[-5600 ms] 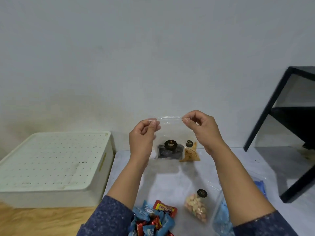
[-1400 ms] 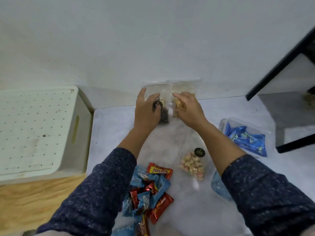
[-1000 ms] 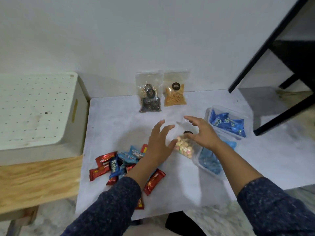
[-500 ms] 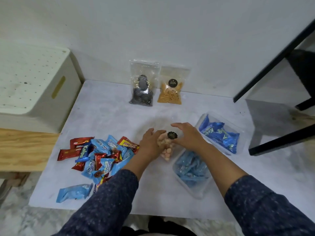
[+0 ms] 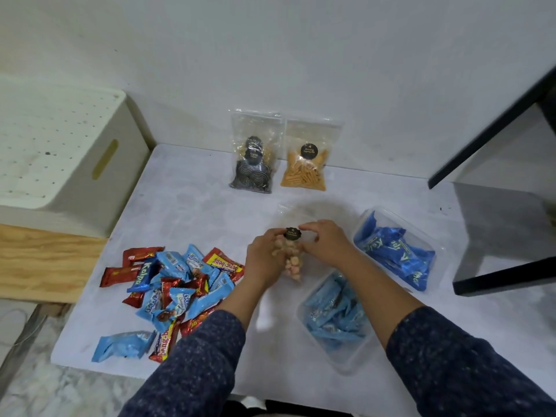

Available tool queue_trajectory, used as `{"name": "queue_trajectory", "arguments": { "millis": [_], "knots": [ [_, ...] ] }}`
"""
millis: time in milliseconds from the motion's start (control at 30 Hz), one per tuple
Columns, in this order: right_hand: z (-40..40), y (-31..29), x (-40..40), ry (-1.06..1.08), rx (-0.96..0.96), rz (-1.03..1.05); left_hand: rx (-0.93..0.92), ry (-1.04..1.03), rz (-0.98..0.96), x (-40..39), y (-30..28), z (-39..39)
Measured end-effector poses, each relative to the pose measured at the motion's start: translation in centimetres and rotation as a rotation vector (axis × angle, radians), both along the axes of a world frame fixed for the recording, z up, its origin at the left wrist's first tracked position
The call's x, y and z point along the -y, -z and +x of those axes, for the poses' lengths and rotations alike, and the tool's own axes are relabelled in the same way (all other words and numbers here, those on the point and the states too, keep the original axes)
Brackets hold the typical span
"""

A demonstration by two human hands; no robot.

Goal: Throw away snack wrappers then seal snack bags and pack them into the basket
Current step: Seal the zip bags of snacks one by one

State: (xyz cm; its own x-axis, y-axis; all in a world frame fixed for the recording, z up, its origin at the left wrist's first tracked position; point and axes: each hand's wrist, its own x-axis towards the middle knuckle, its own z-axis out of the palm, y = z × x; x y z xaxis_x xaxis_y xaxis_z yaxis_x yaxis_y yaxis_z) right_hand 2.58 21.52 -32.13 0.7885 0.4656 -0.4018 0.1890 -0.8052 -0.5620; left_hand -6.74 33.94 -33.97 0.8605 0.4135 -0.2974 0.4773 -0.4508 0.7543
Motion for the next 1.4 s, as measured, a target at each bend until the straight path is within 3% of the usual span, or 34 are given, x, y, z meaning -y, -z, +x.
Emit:
{"name": "queue_trajectory", "arguments": {
  "millis": [233, 533, 767, 933, 1400],
  "knots": [
    [-1.3, -0.7, -1.2, 0.374, -0.048, 0.41, 0.154, -0.096, -0.133, -0.8, -0.9, -0.8],
    [-3.1, -7.4, -2.7, 0.368, 0.03, 0.759, 0.577, -0.018, -0.116, -3.9, -7.3, 0.0],
    [-4.1, -14.5, -4.4, 0.473, 0.118, 1.086, 0.669, -0.043, -0.272, -6.7, -15.1, 1.0],
    [-4.6, -17.6, -5.6, 0.483, 0.213, 1.134, 0.765, -0.04, -0.34, -7.5, -18.2, 0.0],
    [-6.2, -20.5, -6.0, 0.408, 0.321, 1.111, 0.72, -0.03, -0.446, -8.8, -20.9, -1.3]
  ]
}}
